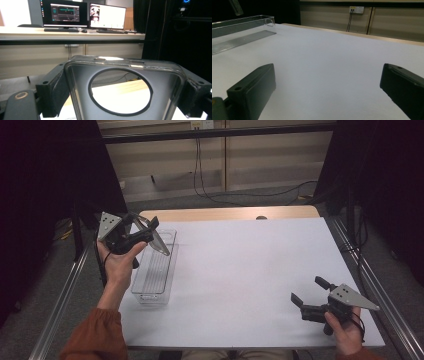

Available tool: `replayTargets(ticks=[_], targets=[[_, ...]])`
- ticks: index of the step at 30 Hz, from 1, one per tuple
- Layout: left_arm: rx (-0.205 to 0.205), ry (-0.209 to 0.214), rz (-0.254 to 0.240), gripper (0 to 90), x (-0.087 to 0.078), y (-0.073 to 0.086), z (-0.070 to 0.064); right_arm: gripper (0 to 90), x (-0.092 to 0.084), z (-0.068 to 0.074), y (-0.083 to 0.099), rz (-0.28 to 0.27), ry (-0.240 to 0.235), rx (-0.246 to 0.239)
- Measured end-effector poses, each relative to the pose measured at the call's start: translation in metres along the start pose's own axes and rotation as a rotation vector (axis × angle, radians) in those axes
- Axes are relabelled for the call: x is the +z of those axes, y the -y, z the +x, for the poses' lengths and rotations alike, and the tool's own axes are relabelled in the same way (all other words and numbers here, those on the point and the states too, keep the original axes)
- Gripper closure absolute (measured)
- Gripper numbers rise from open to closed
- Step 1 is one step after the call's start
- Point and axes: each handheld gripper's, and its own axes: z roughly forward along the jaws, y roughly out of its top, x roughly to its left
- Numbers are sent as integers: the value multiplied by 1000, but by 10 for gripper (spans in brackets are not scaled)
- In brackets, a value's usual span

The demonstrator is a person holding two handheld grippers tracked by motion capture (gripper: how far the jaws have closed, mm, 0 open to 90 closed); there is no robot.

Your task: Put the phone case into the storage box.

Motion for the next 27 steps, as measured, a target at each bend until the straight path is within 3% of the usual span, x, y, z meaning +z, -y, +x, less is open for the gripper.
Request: replayTargets(ticks=[11,20,27], targets=[[29,-28,33,133,16,7,5,0,0,1,0,1,-4,-3],[45,-42,15,133,23,9,4,0,1,1,1,7,-4,2],[44,-82,5,133,35,13,12,0,1,1,1,6,-5,-1]])
